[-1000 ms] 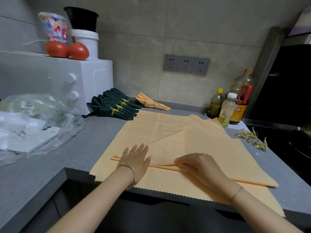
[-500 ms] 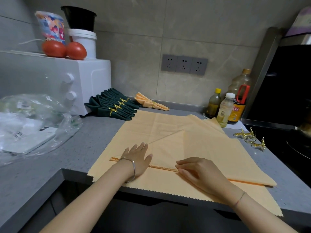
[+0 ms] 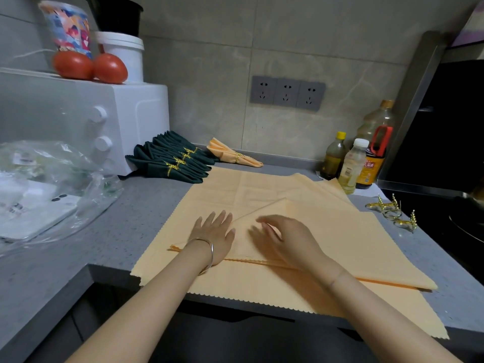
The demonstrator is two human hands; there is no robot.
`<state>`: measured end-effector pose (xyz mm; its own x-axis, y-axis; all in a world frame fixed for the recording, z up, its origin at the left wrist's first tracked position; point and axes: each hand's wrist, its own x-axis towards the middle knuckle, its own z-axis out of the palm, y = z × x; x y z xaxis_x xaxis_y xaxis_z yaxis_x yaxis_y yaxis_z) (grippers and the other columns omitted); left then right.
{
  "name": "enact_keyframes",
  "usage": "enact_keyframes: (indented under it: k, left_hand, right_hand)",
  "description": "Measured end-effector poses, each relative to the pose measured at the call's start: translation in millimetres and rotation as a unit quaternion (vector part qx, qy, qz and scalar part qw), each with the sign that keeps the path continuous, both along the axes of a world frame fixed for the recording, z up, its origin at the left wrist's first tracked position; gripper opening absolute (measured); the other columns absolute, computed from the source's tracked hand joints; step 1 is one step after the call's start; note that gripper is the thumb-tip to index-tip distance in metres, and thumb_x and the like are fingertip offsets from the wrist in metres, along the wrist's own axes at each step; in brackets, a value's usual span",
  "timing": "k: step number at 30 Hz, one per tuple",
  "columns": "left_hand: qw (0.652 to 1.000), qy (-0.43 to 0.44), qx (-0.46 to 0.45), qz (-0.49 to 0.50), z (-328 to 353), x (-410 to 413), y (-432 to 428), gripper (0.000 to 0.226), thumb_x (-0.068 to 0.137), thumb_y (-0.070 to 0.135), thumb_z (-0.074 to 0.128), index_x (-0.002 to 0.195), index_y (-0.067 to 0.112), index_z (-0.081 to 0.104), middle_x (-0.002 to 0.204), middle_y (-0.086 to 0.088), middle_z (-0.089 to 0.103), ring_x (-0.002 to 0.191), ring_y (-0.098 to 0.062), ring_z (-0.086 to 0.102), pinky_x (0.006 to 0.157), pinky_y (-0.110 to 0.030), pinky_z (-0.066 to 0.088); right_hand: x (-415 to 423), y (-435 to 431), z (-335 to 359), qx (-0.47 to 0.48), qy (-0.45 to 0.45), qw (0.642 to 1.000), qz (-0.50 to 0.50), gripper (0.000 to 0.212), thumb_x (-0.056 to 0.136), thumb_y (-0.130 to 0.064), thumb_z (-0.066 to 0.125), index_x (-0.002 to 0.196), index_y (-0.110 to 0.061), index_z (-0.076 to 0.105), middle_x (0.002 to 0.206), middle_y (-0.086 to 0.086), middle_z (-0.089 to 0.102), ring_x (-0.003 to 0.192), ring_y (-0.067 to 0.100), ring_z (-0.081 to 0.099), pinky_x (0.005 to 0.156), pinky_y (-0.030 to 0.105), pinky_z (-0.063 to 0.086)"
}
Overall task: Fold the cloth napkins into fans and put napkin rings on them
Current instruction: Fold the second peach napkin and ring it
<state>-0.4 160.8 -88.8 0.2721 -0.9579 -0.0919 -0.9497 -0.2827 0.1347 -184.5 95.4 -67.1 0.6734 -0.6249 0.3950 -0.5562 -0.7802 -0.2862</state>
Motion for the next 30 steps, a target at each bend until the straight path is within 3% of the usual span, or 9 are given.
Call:
enact_keyframes:
  k: [3,9,20,26,30]
  left_hand:
    - [1.000,-0.001,-0.002,0.001,-2,0,0,0.054,0.103,0.039,0.007,0.153,0.025,-0.007,0.159,0.006,-0.012,0.147,-0.015,-0.010,0.119,-0.037,-0.005]
    - [1.000,-0.008,-0.004,-0.001,-3,1,-3,0.054,0.102,0.040,0.006,0.152,0.024,-0.009,0.159,0.006,-0.014,0.147,-0.014,-0.012,0.119,-0.037,-0.006]
    - [1.000,-0.008,-0.012,-0.005,-5,2,-3,0.053,0.103,0.038,0.006,0.152,0.027,-0.010,0.159,0.007,-0.015,0.146,-0.014,-0.012,0.119,-0.037,-0.006]
    - [1.000,0.006,-0.002,-0.016,-3,2,-2,0.050,0.102,0.037,0.006,0.149,0.038,-0.013,0.159,0.007,-0.014,0.147,-0.016,-0.013,0.119,-0.039,-0.007]
    - [0.999,0.006,0.046,-0.007,6,0,-8,0.053,0.101,0.045,0.007,0.150,0.036,-0.012,0.159,0.007,-0.016,0.146,-0.017,-0.014,0.119,-0.041,-0.007]
  right_hand:
    - [36,-12,-1,0.039,0.065,0.996,0.048,0.042,0.102,-0.021,0.032,0.144,-0.014,0.038,0.150,0.001,0.037,0.139,0.016,0.032,0.112,0.026,0.020]
    - [51,-24,-22,0.105,0.179,0.977,0.051,0.052,0.104,-0.037,0.019,0.152,-0.019,0.014,0.159,-0.004,0.009,0.146,0.011,0.003,0.118,0.034,0.001]
    - [29,-78,-22,0.114,0.193,0.973,-0.046,0.056,0.102,-0.043,0.014,0.152,-0.018,0.010,0.160,-0.003,0.005,0.146,0.012,0.001,0.117,0.035,0.000]
    - [16,-110,-20,0.129,0.200,0.969,-0.073,0.055,0.103,-0.042,0.014,0.152,-0.019,0.009,0.160,-0.003,0.004,0.147,0.013,0.001,0.117,0.036,-0.001]
    - [2,-126,-12,0.154,0.103,0.979,-0.079,0.052,0.103,-0.039,0.022,0.149,-0.017,0.024,0.157,0.000,0.020,0.145,0.017,0.015,0.117,0.037,0.004]
